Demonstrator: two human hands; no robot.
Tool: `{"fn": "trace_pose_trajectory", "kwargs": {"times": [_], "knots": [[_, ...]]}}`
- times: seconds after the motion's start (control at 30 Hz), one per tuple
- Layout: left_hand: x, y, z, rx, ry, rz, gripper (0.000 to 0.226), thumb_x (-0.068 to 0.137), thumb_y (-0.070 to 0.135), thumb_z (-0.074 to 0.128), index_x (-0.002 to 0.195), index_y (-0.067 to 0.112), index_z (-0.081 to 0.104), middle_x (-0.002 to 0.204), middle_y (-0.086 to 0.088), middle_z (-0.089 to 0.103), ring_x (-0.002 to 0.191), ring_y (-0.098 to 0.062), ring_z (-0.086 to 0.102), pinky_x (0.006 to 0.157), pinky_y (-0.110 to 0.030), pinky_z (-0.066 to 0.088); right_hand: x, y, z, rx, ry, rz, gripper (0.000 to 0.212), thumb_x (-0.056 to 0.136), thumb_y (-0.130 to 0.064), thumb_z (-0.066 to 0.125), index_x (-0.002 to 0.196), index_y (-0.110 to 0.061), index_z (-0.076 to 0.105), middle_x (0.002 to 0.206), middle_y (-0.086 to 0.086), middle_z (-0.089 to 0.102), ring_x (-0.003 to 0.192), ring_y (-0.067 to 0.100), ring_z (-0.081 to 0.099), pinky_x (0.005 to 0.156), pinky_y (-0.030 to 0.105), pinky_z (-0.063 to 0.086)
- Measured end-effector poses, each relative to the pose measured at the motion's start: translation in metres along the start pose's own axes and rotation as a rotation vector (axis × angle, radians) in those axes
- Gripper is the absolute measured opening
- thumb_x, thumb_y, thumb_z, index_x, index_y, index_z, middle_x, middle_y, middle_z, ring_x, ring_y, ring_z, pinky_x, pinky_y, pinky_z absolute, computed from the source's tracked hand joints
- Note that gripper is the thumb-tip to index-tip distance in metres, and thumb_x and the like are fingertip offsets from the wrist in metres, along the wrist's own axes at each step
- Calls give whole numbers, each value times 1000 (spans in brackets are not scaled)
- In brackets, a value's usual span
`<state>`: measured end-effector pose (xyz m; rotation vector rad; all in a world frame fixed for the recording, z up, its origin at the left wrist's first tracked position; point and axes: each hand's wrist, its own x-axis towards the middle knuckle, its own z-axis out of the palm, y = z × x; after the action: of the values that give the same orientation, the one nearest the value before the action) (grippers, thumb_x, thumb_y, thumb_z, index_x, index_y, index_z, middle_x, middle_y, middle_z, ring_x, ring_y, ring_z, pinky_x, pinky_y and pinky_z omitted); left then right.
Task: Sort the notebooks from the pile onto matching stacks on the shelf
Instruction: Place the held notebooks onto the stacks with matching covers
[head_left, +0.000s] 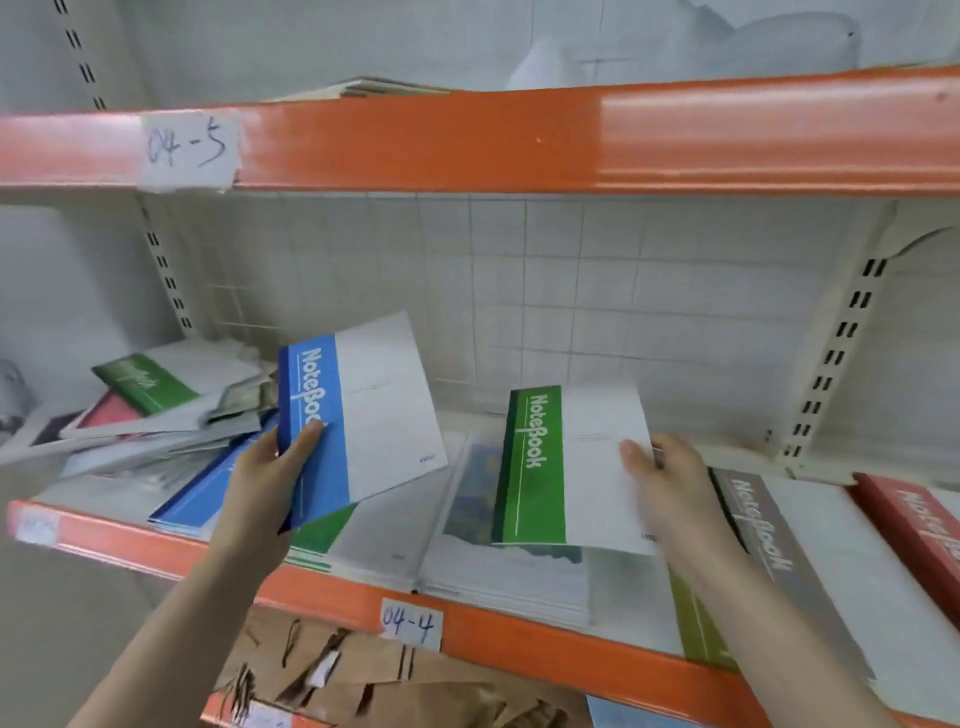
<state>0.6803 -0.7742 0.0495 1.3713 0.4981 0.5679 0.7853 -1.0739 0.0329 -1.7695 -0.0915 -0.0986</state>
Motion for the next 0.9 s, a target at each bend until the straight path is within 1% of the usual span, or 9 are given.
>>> {"fn": "trace_pose_trajectory", "kwargs": {"times": [0.13, 0.23, 0.33, 0.43, 0.53, 0.67, 0.73, 0.8, 0.9], "knots": [[20, 6, -57, -73, 95, -31, 35, 96, 27, 54, 122, 5, 53, 95, -6, 66, 75, -19, 62, 46, -20, 52, -5, -14, 62, 69, -142, 5, 16, 97, -15, 51, 110, -10, 58, 102, 6, 68, 88, 19, 66, 65, 31, 53], [31, 7, -85, -48, 94, -50, 30, 96, 28, 53, 117, 6, 55, 88, -7, 66, 60, -15, 65, 42, -21, 51, -11, -21, 107, 65, -237, 49, 17, 95, -12, 52, 113, -14, 52, 106, 4, 66, 92, 20, 65, 79, 44, 56], [45, 9, -104, 48, 52, -64, 24, 95, 29, 55, 109, 9, 56, 87, -10, 68, 59, -18, 67, 44, -27, 53, -14, -23, 141, -133, -283, 19, 23, 95, -11, 52, 113, -20, 40, 107, 5, 63, 87, 18, 63, 66, 29, 53], [69, 10, -119, 306, 13, -12, 28, 91, 28, 62, 110, 9, 57, 97, -16, 69, 69, -25, 66, 54, -34, 52, -20, -23, 155, -519, -314, -86, 37, 96, -21, 48, 132, -15, 37, 86, -1, 59, 70, 11, 57, 55, 23, 43], [95, 11, -128, 611, -33, 54, 26, 88, 28, 68, 109, 17, 57, 94, -8, 69, 71, -23, 67, 60, -34, 52, -29, -30, 159, -900, -248, -204, 34, 98, -36, 41, 130, -26, 40, 83, -8, 58, 71, 9, 58, 60, 26, 45], [118, 14, -129, 1022, -179, 124, 27, 89, 28, 65, 111, 13, 58, 85, 0, 65, 63, -9, 58, 48, -22, 37, -37, -40, 173, -1077, -219, -281, 26, 98, -39, 36, 119, -30, 46, 91, -9, 64, 82, 14, 62, 65, 28, 48], [123, 15, -127, 1233, -245, 187, 37, 92, 31, 61, 123, 13, 53, 93, -1, 64, 73, -14, 59, 51, -23, 34, -40, -42, 180, -1124, -203, -287, 25, 98, -40, 34, 115, -29, 48, 93, -9, 65, 85, 16, 62, 67, 28, 50], [128, 14, -127, 1437, -305, 254, 43, 95, 36, 54, 129, 12, 44, 110, -8, 65, 92, -23, 61, 58, -26, 34, -43, -43, 185, -1153, -170, -307, 25, 99, -40, 31, 113, -29, 49, 89, -8, 63, 83, 16, 62, 65, 28, 50], [139, 15, -129, 1616, -392, 271, 44, 97, 44, 46, 125, 10, 40, 112, -11, 63, 96, -26, 61, 68, -29, 42, -45, -45, 190, -1239, -151, -313, 28, 99, -40, 28, 107, -27, 52, 85, -7, 62, 79, 16, 62, 62, 27, 48]]}}
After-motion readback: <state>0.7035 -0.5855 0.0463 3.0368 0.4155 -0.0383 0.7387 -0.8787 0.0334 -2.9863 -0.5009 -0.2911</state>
